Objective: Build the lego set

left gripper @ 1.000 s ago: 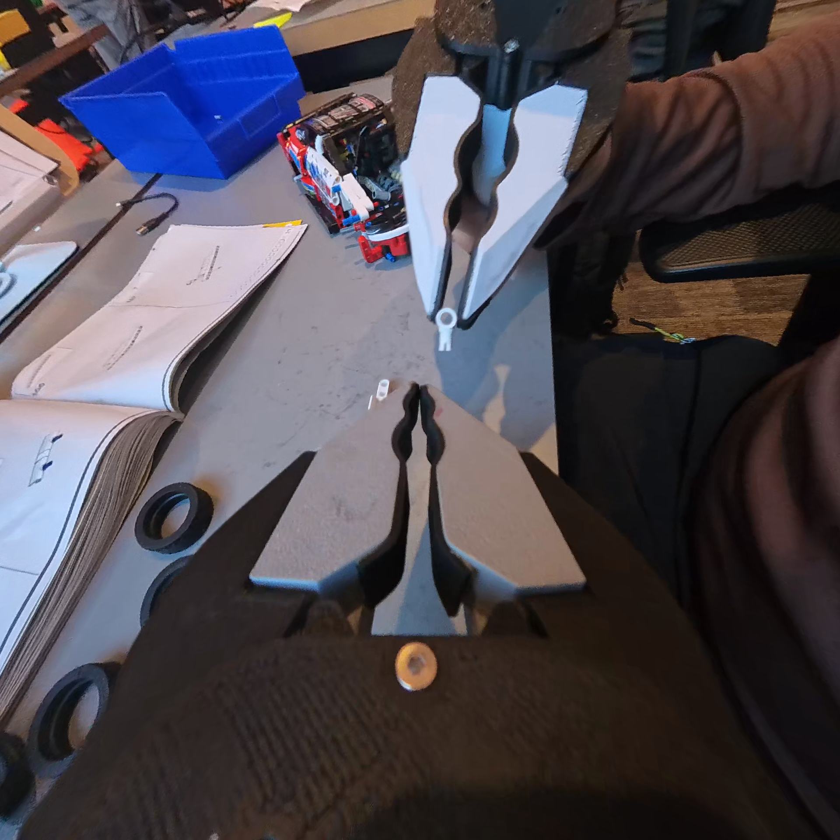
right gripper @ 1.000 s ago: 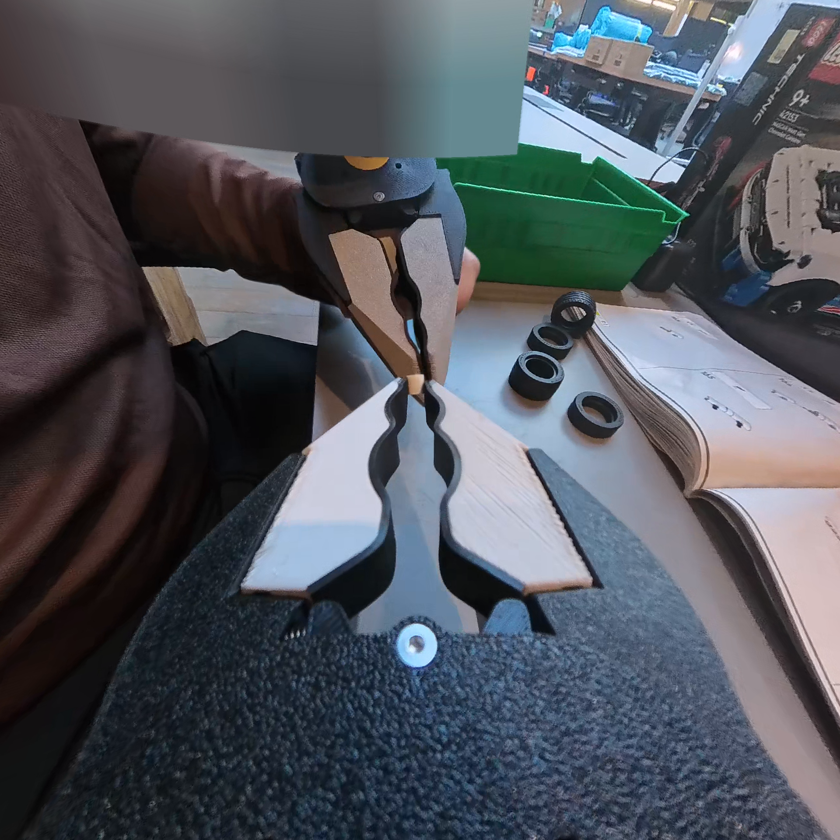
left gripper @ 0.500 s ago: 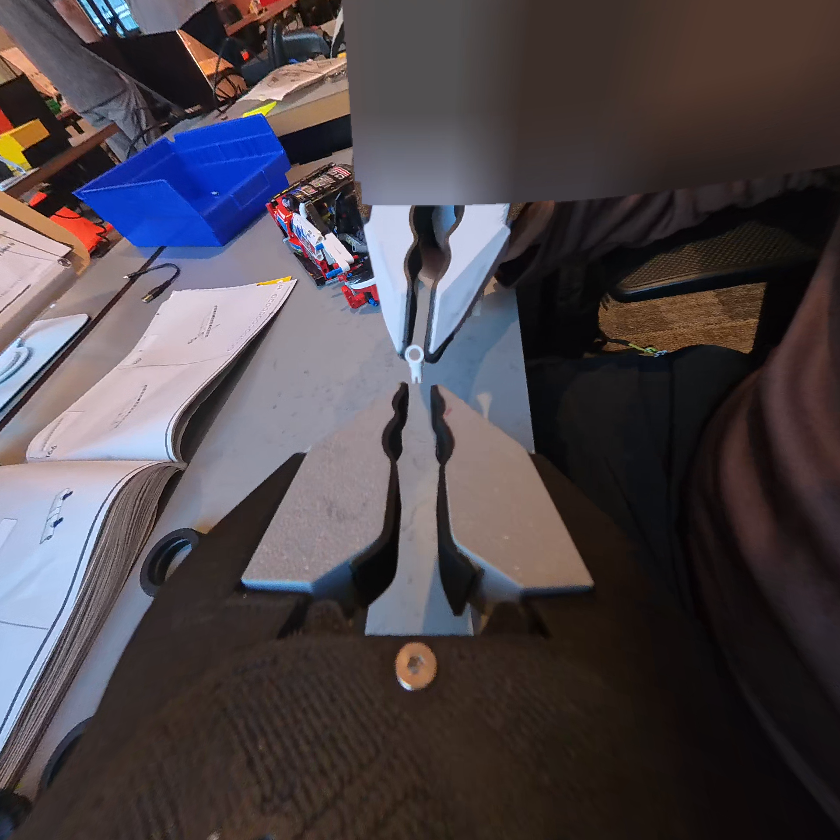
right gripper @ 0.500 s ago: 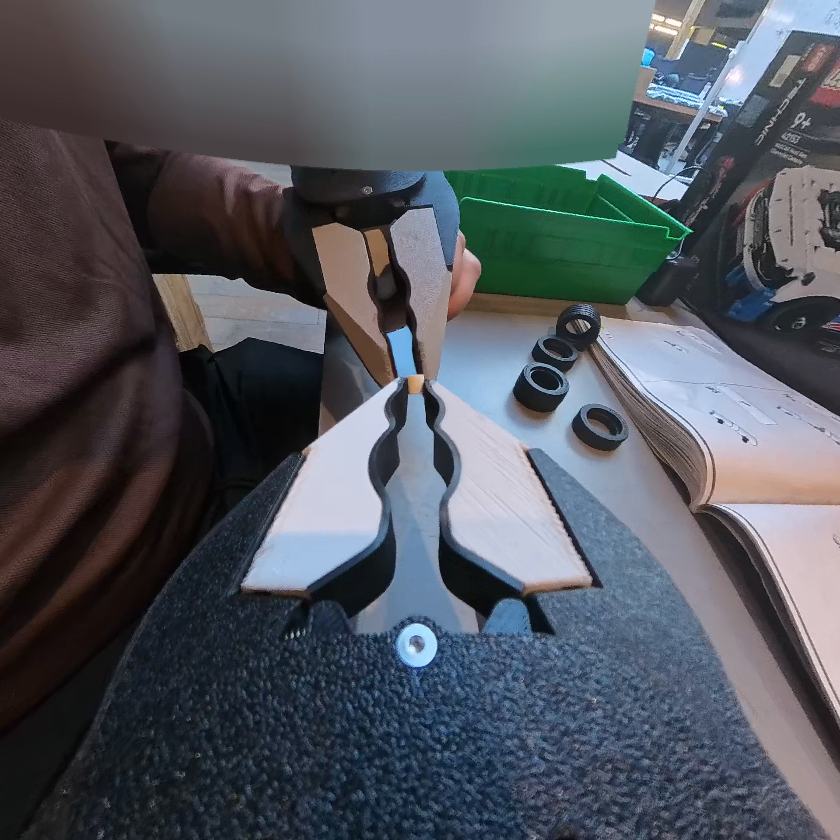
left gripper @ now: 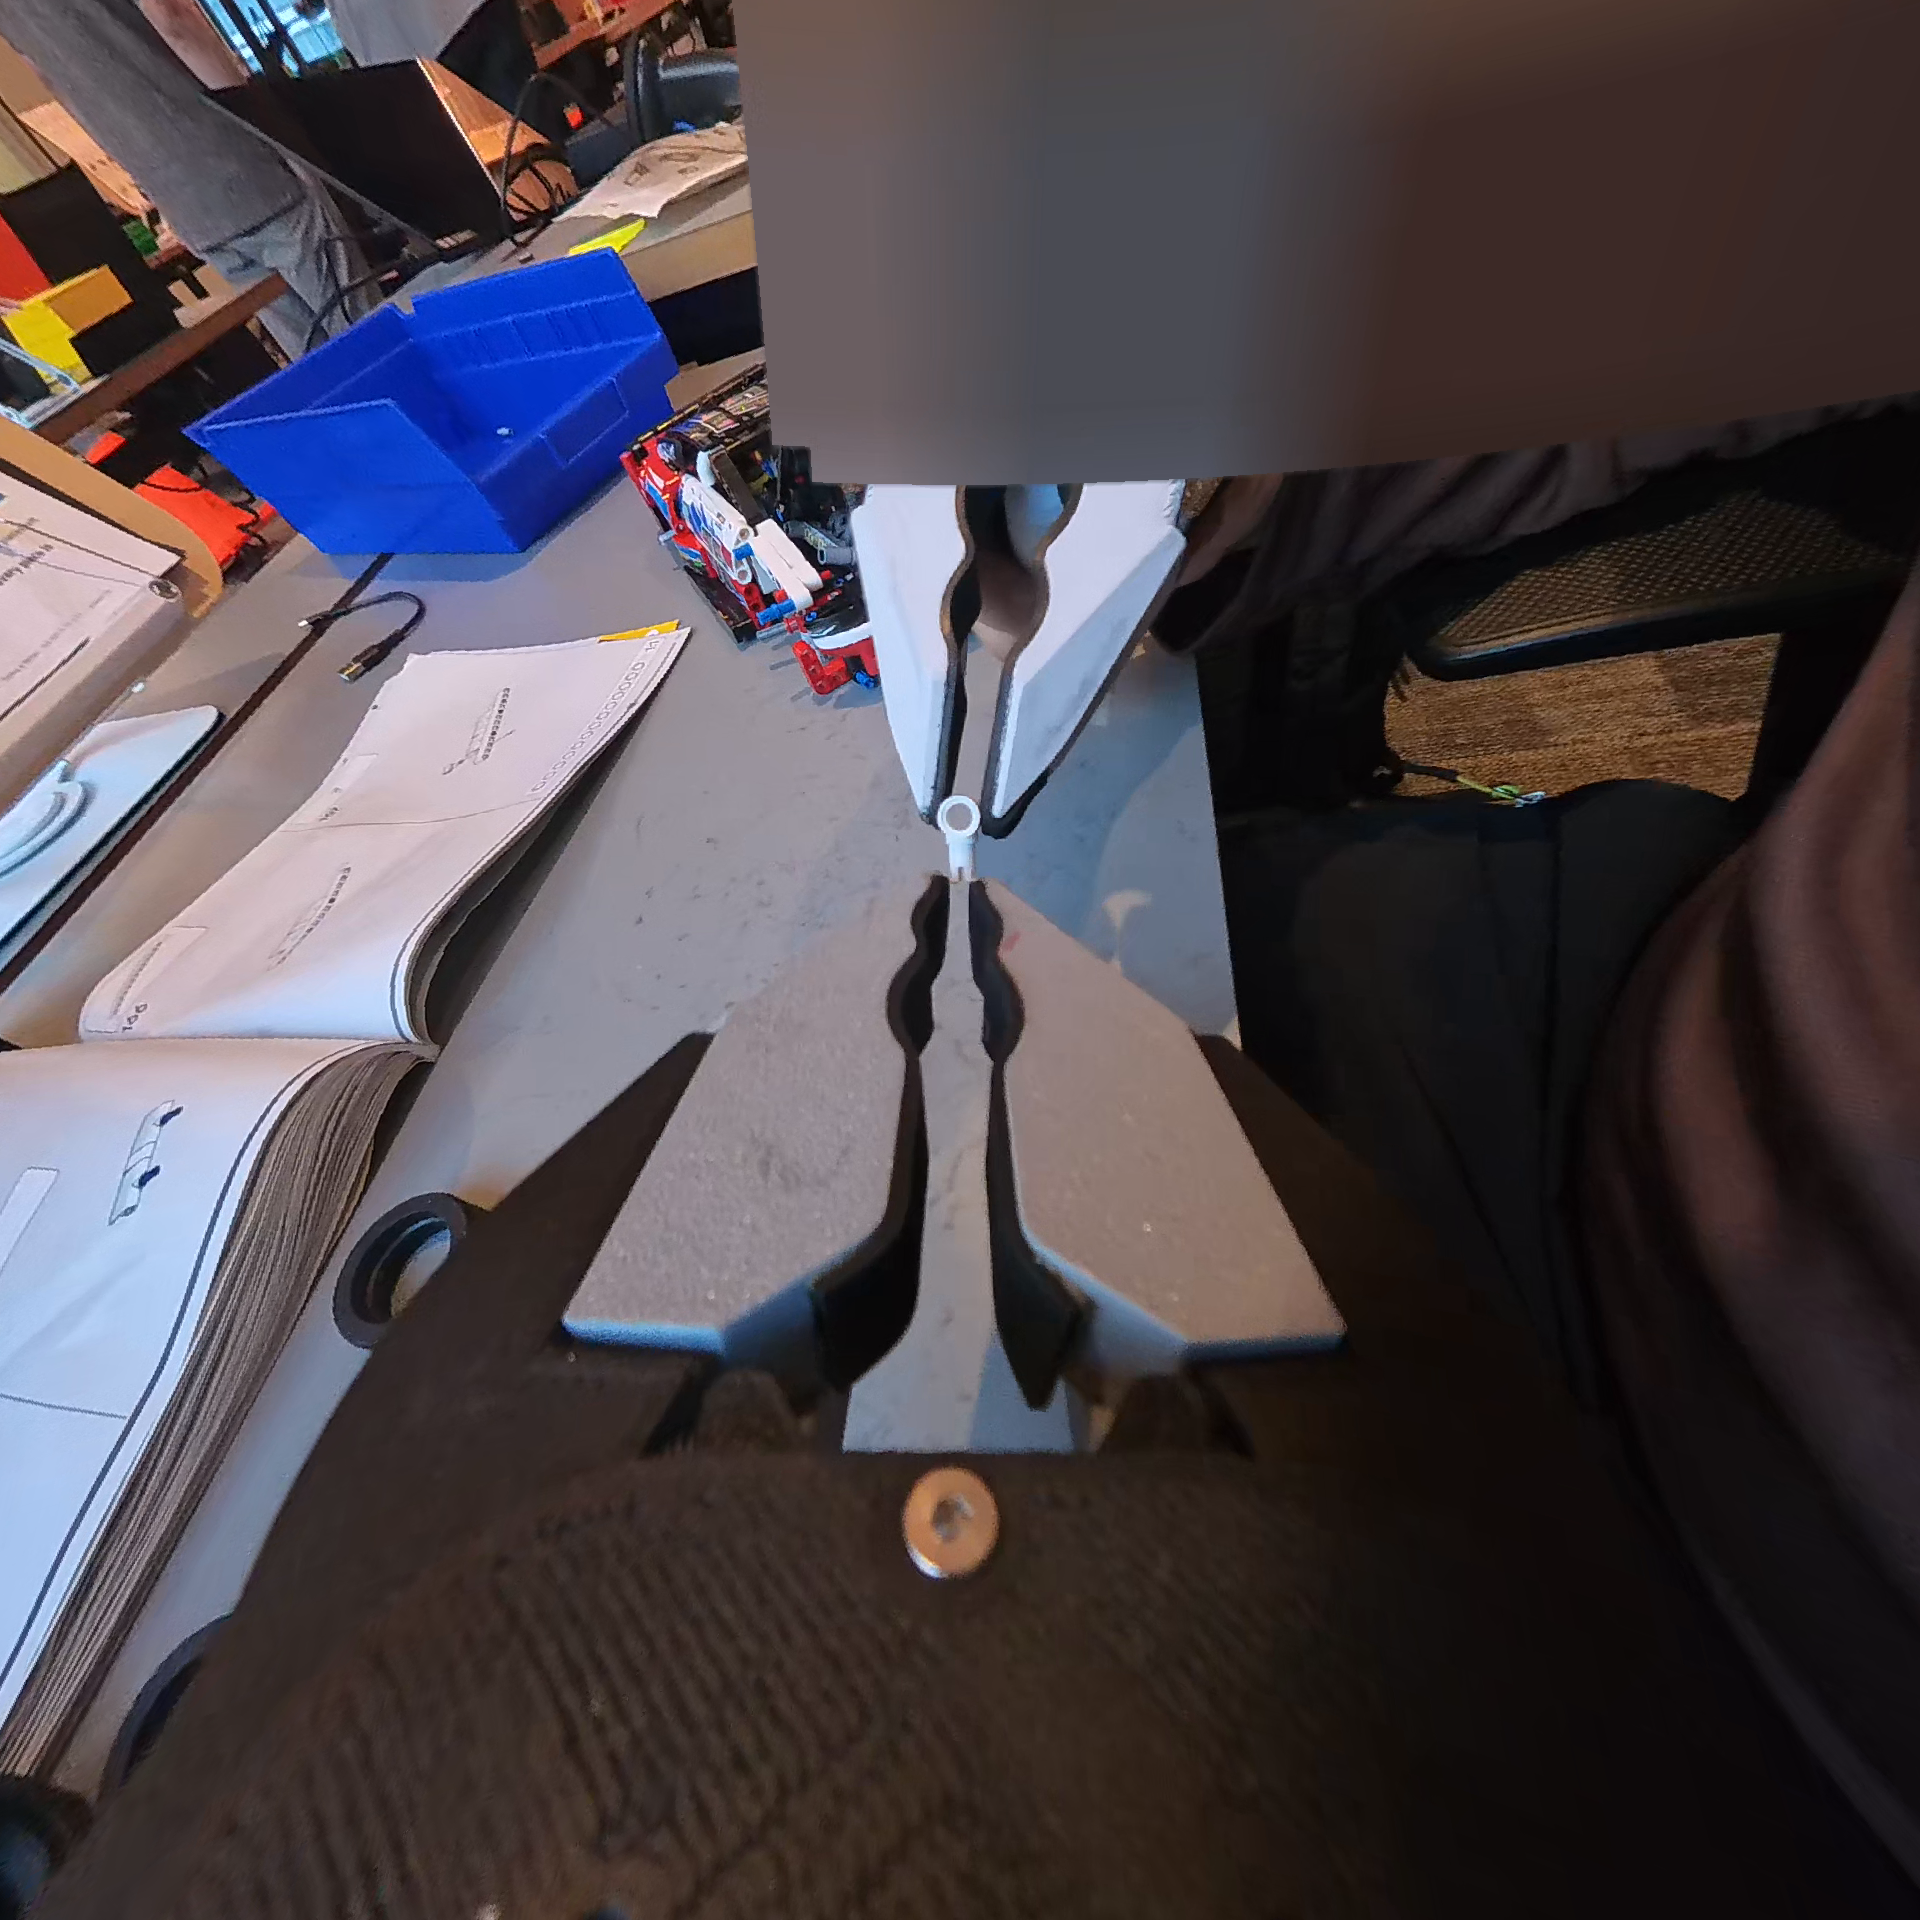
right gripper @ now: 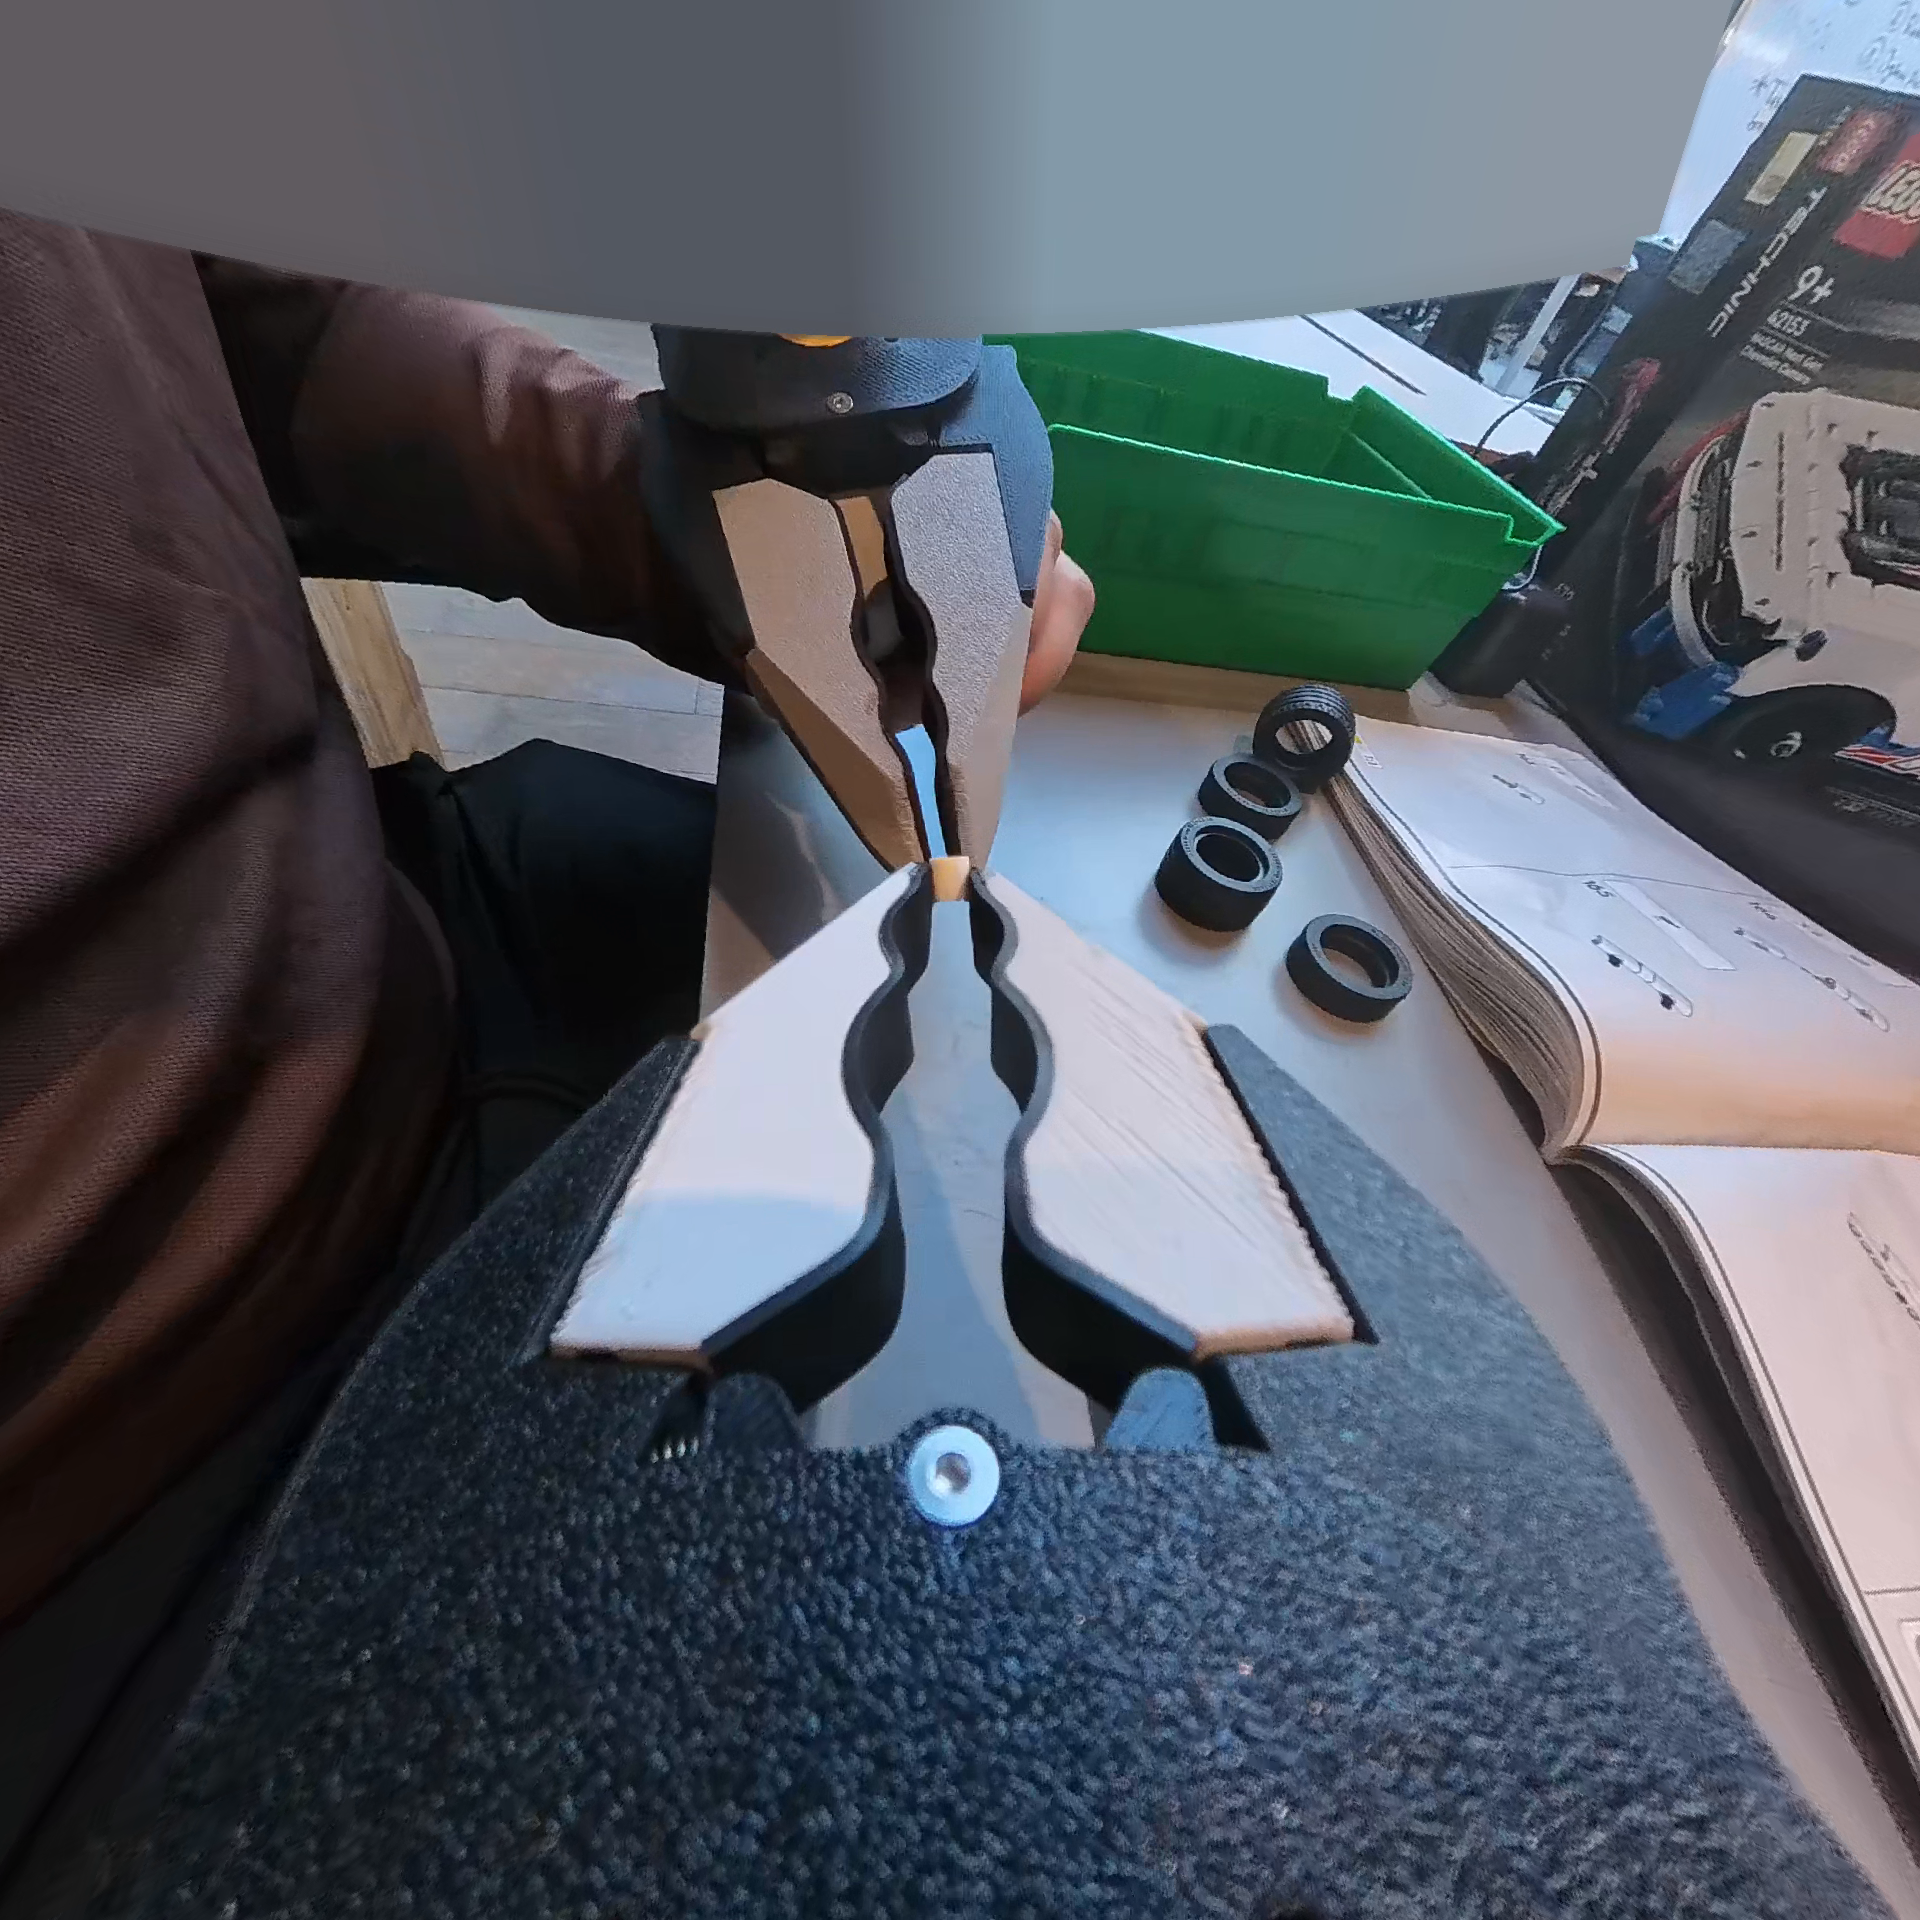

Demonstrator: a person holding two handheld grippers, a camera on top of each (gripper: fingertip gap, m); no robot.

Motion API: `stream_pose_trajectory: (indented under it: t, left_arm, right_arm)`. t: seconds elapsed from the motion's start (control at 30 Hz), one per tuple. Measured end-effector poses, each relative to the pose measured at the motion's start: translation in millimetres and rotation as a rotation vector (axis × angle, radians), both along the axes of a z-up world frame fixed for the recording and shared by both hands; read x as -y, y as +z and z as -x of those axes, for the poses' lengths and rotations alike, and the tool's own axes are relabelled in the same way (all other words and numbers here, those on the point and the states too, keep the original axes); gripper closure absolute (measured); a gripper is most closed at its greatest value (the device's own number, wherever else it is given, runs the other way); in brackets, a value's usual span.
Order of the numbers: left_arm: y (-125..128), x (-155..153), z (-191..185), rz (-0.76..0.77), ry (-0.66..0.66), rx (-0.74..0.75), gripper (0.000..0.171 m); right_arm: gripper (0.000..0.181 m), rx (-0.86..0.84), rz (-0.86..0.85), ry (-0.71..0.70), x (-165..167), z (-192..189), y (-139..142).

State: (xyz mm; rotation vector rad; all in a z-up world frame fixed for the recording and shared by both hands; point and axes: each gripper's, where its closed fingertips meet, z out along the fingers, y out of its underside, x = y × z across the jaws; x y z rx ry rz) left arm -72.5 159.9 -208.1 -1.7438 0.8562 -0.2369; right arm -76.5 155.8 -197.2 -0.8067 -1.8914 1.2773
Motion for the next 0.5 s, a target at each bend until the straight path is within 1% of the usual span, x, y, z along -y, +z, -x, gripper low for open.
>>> stream_pose_trajectory:
  t: [0.5]
  left_arm:
    - [1.0, 1.5, 0.2, 0.019, -0.005, 0.023, 0.171]
  right_arm:
    - [0.174, -0.013, -0.010, -0.002, 1.3, 0.2, 1.3]
